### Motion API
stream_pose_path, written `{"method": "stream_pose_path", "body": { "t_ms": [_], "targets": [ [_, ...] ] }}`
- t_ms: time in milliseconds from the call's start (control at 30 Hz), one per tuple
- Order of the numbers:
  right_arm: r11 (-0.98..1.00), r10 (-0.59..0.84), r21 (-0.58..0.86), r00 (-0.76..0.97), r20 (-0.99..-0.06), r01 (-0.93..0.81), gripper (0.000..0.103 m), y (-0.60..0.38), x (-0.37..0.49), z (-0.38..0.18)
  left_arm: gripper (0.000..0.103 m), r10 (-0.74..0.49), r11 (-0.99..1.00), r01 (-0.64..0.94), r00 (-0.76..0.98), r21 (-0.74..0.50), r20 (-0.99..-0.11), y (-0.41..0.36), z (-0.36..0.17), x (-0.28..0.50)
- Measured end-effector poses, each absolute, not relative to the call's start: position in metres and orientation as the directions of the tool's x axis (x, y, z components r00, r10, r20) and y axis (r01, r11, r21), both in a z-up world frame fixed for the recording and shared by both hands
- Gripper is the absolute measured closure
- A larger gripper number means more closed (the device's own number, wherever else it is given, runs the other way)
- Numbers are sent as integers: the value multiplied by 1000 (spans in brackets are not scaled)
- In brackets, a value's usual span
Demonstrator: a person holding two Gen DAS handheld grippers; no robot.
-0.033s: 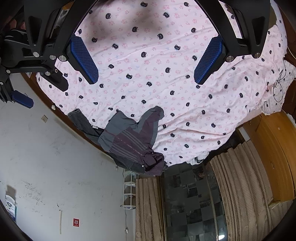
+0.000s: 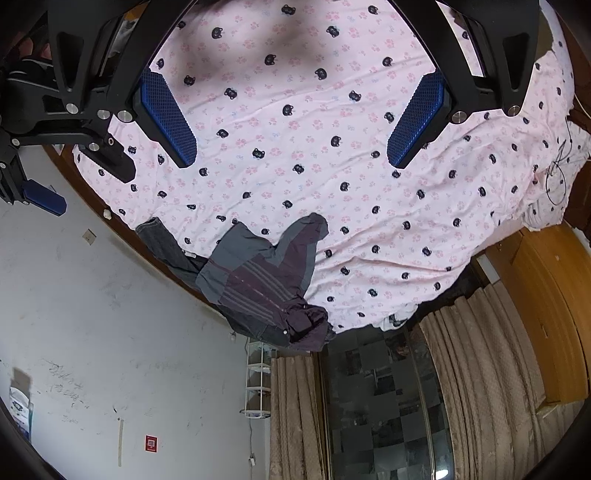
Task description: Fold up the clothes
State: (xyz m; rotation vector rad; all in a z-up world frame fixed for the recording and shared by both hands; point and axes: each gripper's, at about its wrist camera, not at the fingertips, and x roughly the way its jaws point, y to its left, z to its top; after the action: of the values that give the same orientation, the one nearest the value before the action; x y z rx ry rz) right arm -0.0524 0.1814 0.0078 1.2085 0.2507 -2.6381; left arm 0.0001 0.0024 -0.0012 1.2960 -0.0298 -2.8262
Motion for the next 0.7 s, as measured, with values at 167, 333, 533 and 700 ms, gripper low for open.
{"method": "stream_pose_path", "body": {
  "t_ms": [167, 333, 533, 700],
  "targets": [
    [-960, -128, -68, -637, -761, 273, 0, 181, -54, 7, 0, -33, -999, 20, -639, 26, -769, 10, -5, 0],
    [-960, -120, -77, -647, -752, 268, 0, 178, -47, 13, 0, -7, -1000, 15, -629, -3, -777, 0, -3, 0],
    [-959, -114, -86, -644, -757, 270, 0, 177, -46, 13, 0, -8, -1000, 23, -624, -9, -781, -3, -3, 0],
    [-958, -112, -89, -642, -759, 273, 0, 176, -45, 14, 0, -9, -1000, 27, -622, -9, -783, -6, -4, 1]
  ]
}}
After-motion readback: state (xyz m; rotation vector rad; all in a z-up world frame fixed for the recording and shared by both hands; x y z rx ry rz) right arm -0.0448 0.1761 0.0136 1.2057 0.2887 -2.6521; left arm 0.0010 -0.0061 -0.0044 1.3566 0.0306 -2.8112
